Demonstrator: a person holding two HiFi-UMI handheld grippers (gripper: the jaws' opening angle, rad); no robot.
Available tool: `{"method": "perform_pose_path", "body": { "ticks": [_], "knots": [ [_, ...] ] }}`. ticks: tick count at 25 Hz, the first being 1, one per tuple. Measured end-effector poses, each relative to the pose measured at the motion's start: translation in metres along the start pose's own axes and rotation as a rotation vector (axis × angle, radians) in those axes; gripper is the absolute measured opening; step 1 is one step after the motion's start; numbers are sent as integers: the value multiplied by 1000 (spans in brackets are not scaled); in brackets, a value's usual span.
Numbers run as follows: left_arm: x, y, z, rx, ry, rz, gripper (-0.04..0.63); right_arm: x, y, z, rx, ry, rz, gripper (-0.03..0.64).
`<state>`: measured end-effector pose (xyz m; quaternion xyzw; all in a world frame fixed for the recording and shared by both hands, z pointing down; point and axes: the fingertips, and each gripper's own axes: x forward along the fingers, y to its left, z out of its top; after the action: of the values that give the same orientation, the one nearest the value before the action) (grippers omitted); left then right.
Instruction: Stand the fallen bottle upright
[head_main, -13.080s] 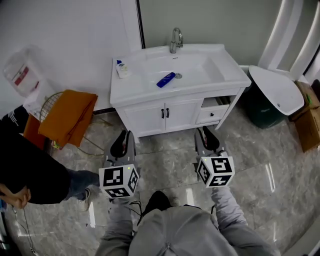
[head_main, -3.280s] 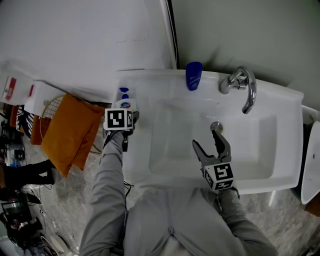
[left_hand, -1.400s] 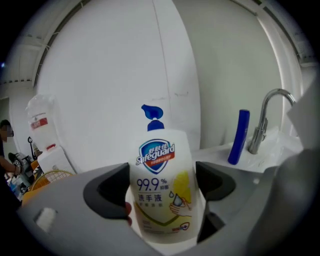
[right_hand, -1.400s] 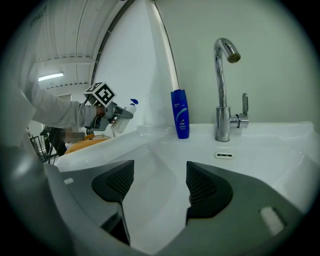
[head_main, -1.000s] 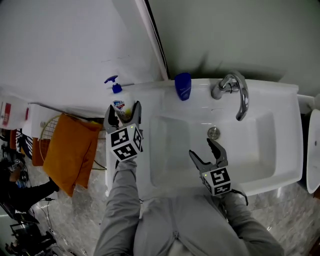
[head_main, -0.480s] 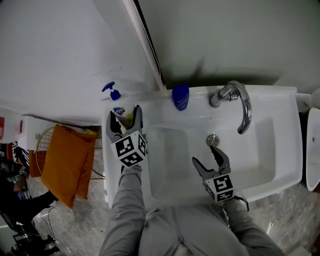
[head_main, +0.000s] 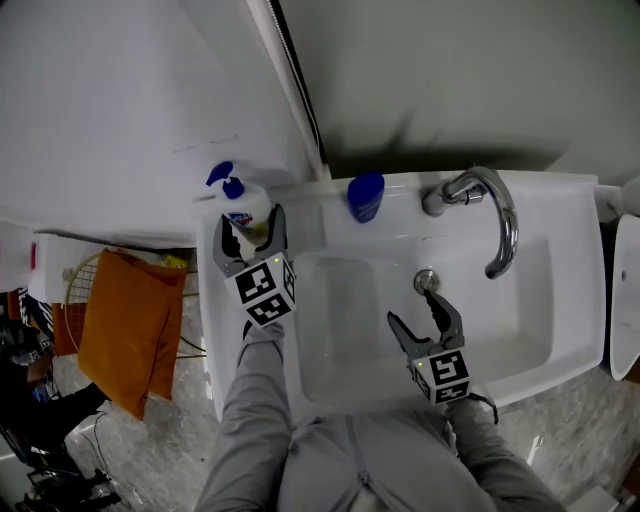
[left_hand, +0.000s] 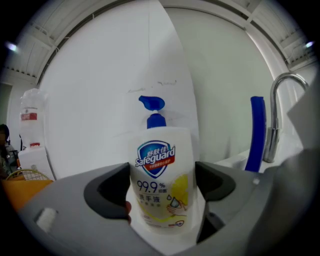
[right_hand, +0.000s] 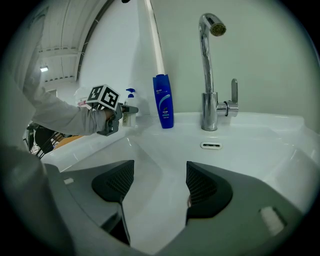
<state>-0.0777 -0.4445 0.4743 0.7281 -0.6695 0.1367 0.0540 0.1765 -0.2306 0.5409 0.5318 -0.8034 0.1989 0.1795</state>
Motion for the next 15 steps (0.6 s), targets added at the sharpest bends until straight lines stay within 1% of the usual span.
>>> {"method": "perform_pose_path", "body": {
  "ticks": [4,7,12,15],
  "knots": [
    [3,-1,-7,15,17,5,460,2,0,1,-3,0,-2,327],
    [3,-2,-8,24,17,9,460,3,0,2,-6,0,-2,327],
    [-1,-5,-9,65,13,16,460,2,1,4,-8,-2,0,327],
    [-5,-7,-9,66,12,21,460,2,2,4,-12,-3,3,327]
  ]
}}
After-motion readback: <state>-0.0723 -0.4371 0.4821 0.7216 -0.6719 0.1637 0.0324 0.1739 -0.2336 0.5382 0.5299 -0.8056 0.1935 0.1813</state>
